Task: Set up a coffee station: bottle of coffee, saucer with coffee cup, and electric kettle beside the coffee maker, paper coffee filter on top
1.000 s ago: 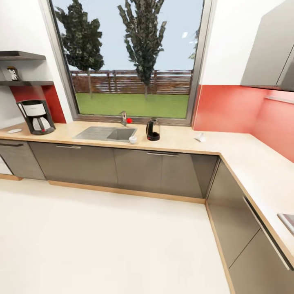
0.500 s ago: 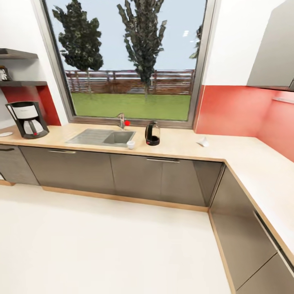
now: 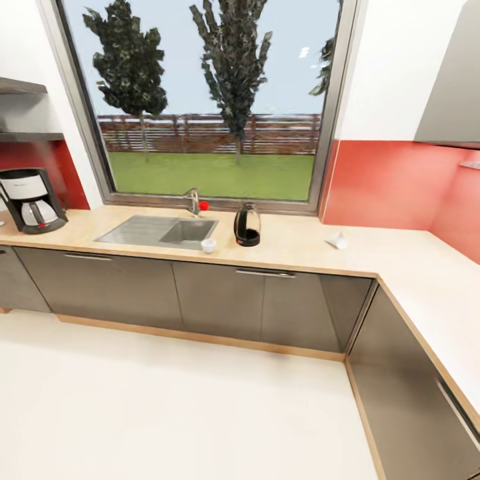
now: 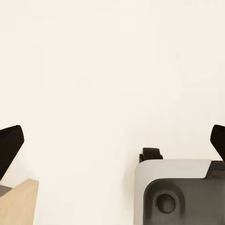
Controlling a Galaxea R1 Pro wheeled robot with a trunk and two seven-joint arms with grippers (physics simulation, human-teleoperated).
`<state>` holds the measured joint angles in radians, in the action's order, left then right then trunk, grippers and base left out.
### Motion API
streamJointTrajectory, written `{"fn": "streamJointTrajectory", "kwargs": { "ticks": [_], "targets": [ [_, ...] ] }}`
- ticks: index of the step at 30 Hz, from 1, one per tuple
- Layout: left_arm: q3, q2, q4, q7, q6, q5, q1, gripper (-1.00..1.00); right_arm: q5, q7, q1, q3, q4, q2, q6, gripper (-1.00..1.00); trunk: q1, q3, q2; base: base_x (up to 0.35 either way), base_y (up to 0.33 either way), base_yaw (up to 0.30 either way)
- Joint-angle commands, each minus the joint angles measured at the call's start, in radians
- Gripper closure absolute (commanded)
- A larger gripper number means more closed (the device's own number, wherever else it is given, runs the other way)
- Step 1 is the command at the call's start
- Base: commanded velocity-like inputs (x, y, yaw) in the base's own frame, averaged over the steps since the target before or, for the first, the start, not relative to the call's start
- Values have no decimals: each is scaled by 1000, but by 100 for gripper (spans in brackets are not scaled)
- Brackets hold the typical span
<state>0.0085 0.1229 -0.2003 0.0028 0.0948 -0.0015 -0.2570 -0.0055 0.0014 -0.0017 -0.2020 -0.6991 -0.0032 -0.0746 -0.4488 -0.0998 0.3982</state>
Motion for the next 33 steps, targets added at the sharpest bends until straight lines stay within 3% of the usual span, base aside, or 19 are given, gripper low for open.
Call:
{"fn": "streamJointTrajectory", "kwargs": {
  "ticks": [1, 8, 13, 16, 20, 21, 24, 29, 31, 33],
  "targets": [
    [1, 1, 1, 0, 3, 0, -1, -100, -1, 0, 0, 0, -1, 0, -2, -100, -1, -2, 2, 337, 0, -4],
    [1, 6, 1, 0, 3, -1, -1, -100, -1, 1, 0, 1, -3, 0, -2, -100, -1, -2, 2, 337, 0, -185],
    [0, 50, 17, 1, -10, -3, 1, -100, -2, -2, -1, 0, -76, 1, 0, -100, -1, -2, 2, 337, 0, -70],
    [-3, 67, 168, 0, -2, -3, 8, -100, -1, -4, -1, 2, -253, 0, 1, -100, -1, -2, 2, 337, 0, -5],
    [-3, 66, 211, 0, -2, -2, 49, -100, 0, -5, -11, 3, -463, 0, 8, -100, -1, -2, 2, 337, 0, -1],
    [-3, 66, 217, 1, -6, -1, 56, -100, 1, -5, -30, 3, -523, 0, 14, -100, -1, -2, 2, 337, 0, 0],
    [-4, 65, 227, 2, -13, -1, 63, -100, 2, -7, -95, 3, -578, 0, 56, -100, -1, -2, 2, 337, 0, 0],
    [-4, 62, 231, 7, -17, -2, 84, -100, 8, -7, -281, 1, -582, -9, 212, -100, -1, -2, 2, 337, 0, 0],
    [-3, 58, 231, 8, -18, -2, 90, -100, 9, -7, -342, 1, -568, -10, 239, -100, -1, -2, 2, 337, 0, 0],
    [-3, 55, 231, 8, -18, -1, 92, -100, 8, -7, -367, 0, -559, -10, 244, -100, -1, -2, 2, 337, 0, 0]
  ]
}}
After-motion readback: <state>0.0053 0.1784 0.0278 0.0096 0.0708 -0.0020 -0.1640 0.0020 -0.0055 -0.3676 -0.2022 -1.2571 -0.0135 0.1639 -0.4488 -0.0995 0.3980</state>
